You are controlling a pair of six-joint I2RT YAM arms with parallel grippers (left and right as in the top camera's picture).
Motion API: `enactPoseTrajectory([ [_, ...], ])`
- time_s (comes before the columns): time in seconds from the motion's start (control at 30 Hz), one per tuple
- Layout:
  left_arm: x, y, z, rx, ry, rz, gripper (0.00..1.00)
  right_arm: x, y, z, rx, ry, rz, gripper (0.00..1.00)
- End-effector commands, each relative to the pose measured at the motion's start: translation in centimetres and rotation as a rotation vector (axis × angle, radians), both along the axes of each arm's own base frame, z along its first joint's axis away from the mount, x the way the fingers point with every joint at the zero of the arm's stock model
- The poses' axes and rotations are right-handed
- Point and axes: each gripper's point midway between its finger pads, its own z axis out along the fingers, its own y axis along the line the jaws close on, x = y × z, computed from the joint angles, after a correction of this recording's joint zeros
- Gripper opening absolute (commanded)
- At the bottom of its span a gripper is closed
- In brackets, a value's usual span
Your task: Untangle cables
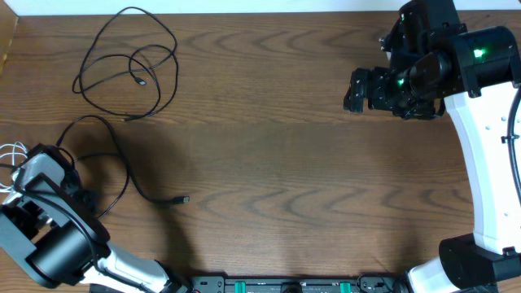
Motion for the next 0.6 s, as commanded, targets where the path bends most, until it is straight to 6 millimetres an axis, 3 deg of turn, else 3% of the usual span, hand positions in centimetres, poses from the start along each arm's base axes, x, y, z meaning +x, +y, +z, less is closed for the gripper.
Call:
enactPoseTrajectory([
  [0.0, 2.2, 0.2, 2.3, 0.065, -0.139, 0.014, 0.07, -0.2, 0.1, 0.3, -0.004, -0.014, 0.016, 0.99],
  [0.07, 4.7, 0.1, 3.3, 0.07, -0.267, -0.016, 0.07, -0.2, 0.1, 0.3, -0.004, -0.014, 0.016, 0.99],
  [0.2, 12.8, -1.3, 6.5, 0.044, -0.62, -0.21, 0.08, -0.2, 0.1, 0.3, -0.004, -0.014, 0.016, 0.99],
  [0.23, 14.9, -1.9, 7.4, 0.036, -0.705, -0.268, 0.17, -0.2, 0.1, 0.3, -0.004, -0.014, 0.016, 0.99],
  [0.3, 18.5, -3.4, 9.2, 0.036, -0.83, -0.388, 0.51, -0.2, 0.1, 0.3, -0.004, -0.014, 0.016, 0.99],
  [0.33, 21.0, -4.9, 10.2, 0.044, -0.884, -0.534, 0.63, -0.2, 0.1, 0.3, -0.004, -0.014, 0.016, 0.99],
  [0.43, 23.4, -7.1, 10.5, 0.043, -0.877, -0.718, 0.72, -0.2, 0.1, 0.3, -0.004, -0.014, 0.016, 0.99],
  [0.57, 25.7, -8.5, 11.3, -0.041, -0.82, -0.746, 0.76, -0.2, 0.1, 0.3, -0.004, -0.014, 0.016, 0.99],
])
